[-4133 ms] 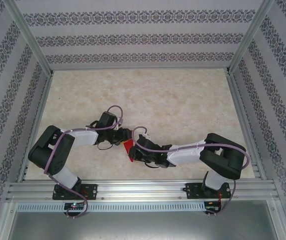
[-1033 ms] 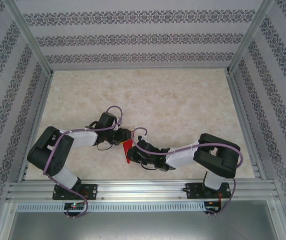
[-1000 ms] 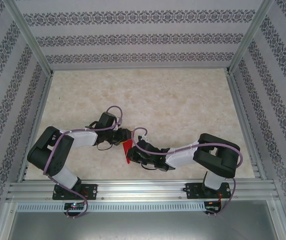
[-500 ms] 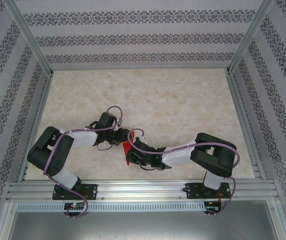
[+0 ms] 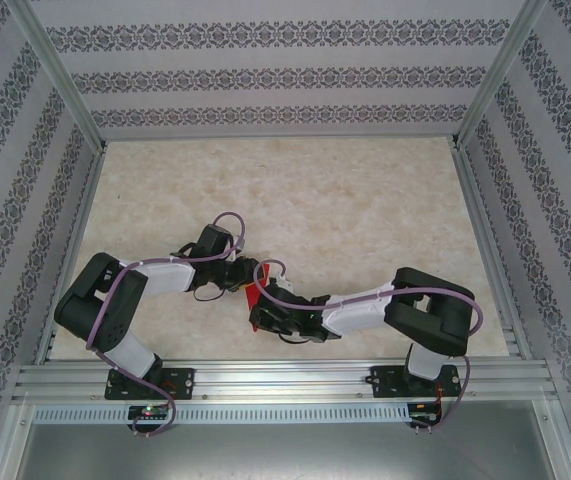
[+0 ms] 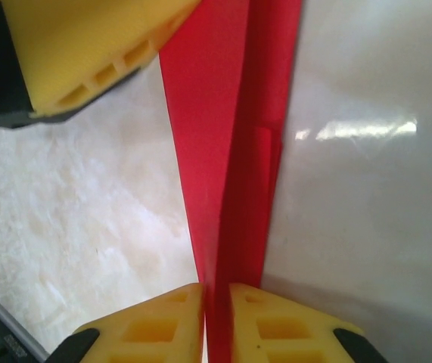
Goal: Fold a paper plane with a square sheet of paper (pick it up from the middle)
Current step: Fold the wing for the fifth time at the center of the table.
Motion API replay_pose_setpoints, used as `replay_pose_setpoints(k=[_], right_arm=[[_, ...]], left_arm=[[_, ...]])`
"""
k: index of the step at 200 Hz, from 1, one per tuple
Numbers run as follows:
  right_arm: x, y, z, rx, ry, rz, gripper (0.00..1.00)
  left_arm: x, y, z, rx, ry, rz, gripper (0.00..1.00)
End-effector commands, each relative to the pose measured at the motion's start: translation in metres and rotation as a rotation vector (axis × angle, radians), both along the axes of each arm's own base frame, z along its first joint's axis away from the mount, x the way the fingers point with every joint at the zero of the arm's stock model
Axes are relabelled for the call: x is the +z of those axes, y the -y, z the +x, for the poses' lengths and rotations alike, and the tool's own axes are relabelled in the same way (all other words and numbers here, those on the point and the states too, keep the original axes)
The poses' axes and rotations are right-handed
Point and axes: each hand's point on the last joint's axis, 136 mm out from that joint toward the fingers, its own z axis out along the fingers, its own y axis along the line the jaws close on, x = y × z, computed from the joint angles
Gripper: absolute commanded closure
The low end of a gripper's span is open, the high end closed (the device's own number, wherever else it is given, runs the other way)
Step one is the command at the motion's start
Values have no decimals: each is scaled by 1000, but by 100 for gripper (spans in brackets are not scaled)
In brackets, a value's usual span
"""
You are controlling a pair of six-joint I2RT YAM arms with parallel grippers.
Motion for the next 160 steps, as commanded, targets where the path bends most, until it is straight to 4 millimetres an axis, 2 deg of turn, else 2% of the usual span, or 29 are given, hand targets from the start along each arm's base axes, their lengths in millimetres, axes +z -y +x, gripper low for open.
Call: replay_pose_setpoints(k=[1, 160], right_arm=[[0, 9, -11, 17, -23, -22, 82], [29, -2, 8, 1, 67, 14, 76]], left_arm=[[-20, -11, -11, 11, -46, 67, 56], [-19, -11, -13, 0, -44, 71, 56]])
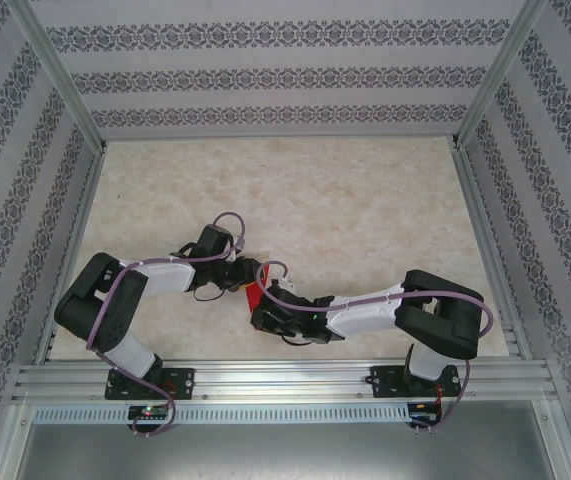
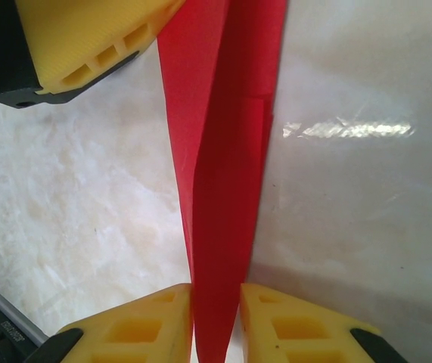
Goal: Fold a paper plane with a square sheet of paper (pick it up from the middle)
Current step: Fold the wing for the fifth time at the center of the table.
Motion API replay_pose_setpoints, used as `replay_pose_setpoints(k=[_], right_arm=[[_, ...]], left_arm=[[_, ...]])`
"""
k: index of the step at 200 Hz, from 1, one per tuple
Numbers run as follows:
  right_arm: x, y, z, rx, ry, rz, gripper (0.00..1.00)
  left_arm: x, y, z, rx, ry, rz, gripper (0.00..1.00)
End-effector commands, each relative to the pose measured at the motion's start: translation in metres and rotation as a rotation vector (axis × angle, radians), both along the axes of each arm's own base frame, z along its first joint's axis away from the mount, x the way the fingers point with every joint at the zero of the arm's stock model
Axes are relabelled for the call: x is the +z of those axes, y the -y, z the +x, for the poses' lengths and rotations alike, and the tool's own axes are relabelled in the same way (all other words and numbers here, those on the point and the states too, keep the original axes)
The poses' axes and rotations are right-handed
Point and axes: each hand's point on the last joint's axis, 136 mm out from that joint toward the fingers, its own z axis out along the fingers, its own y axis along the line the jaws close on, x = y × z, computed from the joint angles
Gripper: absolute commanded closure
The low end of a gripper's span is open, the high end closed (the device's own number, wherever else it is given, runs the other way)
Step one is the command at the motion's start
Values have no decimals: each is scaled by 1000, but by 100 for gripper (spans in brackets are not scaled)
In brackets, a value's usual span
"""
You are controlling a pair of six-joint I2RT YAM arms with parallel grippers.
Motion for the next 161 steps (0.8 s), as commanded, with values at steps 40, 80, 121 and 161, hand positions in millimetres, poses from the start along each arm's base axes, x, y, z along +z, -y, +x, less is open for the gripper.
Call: replay_pose_setpoints(k=[40, 80, 121, 161], right_arm=[[25, -7, 15, -13, 72, 20, 75], [24, -8, 15, -10, 69, 21, 82], [18, -13, 13, -2, 50, 29, 92], [-5, -18, 3, 26, -11, -3, 97]], left_arm=[[-19, -11, -12, 0, -45, 67, 57], [-18, -10, -12, -2, -44, 66, 56], [-19, -9, -11, -4, -46, 66, 57], [-20, -11, -11, 2, -51, 71, 57]])
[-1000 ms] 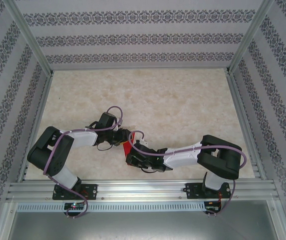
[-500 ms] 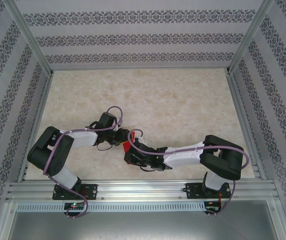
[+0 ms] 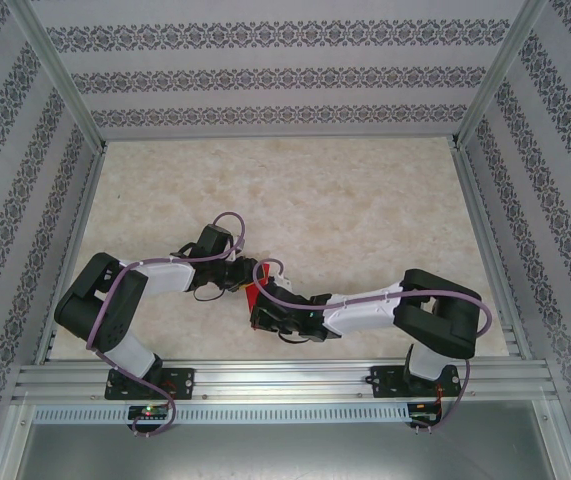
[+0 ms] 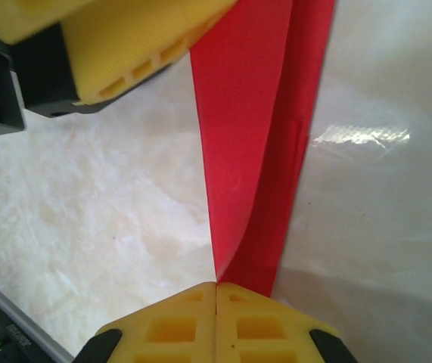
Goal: Fold a paper plane with a square sheet of paper (pick it up from the middle)
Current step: Fold the wing for the fifth time at the center of the table.
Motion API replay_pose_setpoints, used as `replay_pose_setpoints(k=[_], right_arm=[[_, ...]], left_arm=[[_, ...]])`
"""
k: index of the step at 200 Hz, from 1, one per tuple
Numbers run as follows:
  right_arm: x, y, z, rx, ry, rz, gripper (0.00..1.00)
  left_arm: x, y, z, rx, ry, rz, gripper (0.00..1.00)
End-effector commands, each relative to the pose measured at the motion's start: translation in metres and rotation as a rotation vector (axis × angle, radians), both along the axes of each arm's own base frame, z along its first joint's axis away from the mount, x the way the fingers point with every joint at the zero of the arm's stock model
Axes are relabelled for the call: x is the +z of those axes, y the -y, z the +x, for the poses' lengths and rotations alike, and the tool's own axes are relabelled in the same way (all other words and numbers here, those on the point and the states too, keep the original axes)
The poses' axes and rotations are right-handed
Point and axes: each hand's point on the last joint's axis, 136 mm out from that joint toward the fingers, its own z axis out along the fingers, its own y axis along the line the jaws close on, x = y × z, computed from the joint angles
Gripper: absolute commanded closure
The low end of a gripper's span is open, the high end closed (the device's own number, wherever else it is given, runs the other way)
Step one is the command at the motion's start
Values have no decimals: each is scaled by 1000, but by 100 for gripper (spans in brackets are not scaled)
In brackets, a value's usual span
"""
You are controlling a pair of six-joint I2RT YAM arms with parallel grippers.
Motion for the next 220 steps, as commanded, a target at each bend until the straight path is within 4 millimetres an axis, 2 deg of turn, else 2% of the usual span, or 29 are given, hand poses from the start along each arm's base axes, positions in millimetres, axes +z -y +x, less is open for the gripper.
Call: replay_pose_setpoints(k=[1, 42, 65, 78, 104, 127, 146, 162, 173, 185, 205, 220], right_arm=[[-8, -9, -2, 12, -30, 4, 97], [-34, -6, -13, 9, -109, -28, 98], [-47, 7, -23, -21, -159, -91, 100], [-50, 16, -29, -29, -167, -145, 100], [-45, 13, -35, 2, -143, -166, 95], [-31, 21, -23, -28, -76, -163, 86], [1, 17, -8, -48, 13, -55, 77], [25, 14, 3, -59, 74, 24, 74], [37, 10, 8, -60, 100, 81, 74], [46, 2, 13, -54, 112, 149, 79], [58, -24, 20, -16, 119, 256, 90], [59, -37, 25, -22, 120, 295, 91]], left_arm=[[-20, -11, -12, 3, -52, 71, 57], [-21, -12, -13, 6, -60, 77, 57], [-21, -12, -13, 5, -63, 81, 57], [-23, -14, -13, 7, -66, 93, 57], [-25, -15, -14, 10, -72, 98, 57], [-25, -14, -14, 9, -76, 90, 57], [-25, -13, -15, 7, -82, 88, 57], [-24, -13, -15, 6, -83, 86, 57], [-24, -13, -14, 7, -83, 85, 57], [-24, -12, -14, 7, -84, 85, 57], [-23, -12, -14, 2, -83, 83, 57], [-25, -13, -15, -1, -88, 90, 57]])
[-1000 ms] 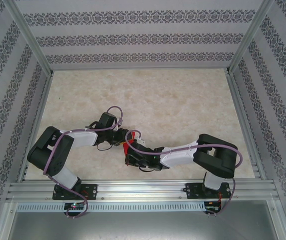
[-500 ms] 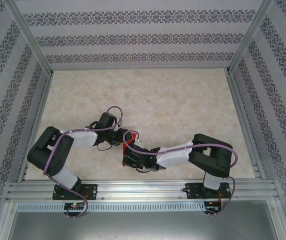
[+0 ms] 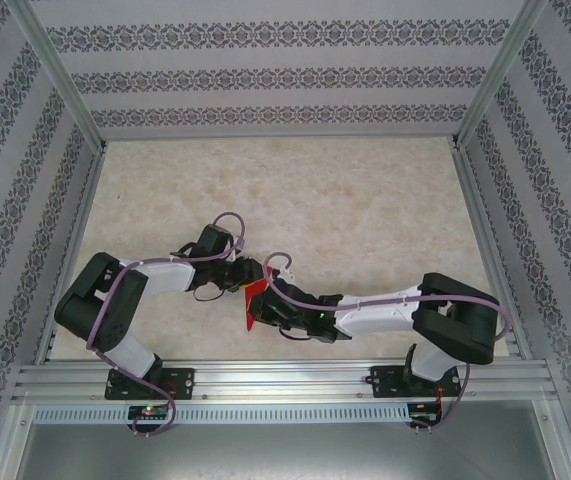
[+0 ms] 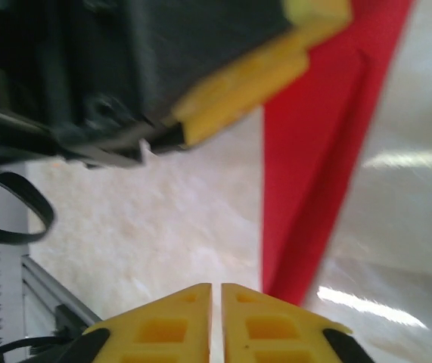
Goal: Fold a paper plane with a square sheet of paper (pick it up from the middle)
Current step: Fold the wing for the fifth time at the center of the table.
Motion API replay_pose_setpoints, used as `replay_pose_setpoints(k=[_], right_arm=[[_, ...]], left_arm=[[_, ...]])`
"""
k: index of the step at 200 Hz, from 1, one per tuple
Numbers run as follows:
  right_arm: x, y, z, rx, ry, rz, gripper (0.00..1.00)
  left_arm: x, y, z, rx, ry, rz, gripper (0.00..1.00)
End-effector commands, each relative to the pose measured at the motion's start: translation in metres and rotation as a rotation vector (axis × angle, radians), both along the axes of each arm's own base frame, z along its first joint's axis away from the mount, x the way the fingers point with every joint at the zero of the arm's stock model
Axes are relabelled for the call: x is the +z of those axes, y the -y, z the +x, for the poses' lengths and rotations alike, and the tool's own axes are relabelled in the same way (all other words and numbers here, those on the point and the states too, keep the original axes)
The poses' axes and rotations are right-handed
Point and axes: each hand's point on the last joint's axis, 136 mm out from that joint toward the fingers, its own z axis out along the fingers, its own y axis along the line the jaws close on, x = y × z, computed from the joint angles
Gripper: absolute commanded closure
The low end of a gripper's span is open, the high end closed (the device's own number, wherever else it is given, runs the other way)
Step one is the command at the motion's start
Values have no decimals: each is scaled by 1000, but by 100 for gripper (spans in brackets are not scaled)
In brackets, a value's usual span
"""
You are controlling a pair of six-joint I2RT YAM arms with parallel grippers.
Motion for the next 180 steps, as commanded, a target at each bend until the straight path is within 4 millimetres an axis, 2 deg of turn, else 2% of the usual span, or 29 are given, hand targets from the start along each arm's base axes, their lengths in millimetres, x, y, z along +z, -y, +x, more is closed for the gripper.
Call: replay_pose_setpoints(k=[1, 50, 76, 115, 144, 162, 180], right_arm=[[18, -30, 11, 26, 47, 128, 91], [-11, -26, 14, -31, -10, 148, 95], [-28, -23, 7, -32, -51, 136, 96], [-53, -33, -7, 11, -113, 140, 96], [-79, -26, -14, -13, -169, 92, 97], [-81, -21, -17, -20, -174, 78, 97], [-68, -23, -16, -9, -149, 71, 97]], left_arm=[[-23, -12, -14, -1, -75, 85, 57], [-24, -13, -15, -2, -74, 85, 57], [-23, -12, -14, 0, -73, 82, 57], [-25, -12, -14, 4, -76, 82, 57], [-27, -14, -16, 7, -80, 86, 57], [-27, -14, -16, 8, -80, 86, 57], [-27, -14, -16, 10, -80, 87, 57]])
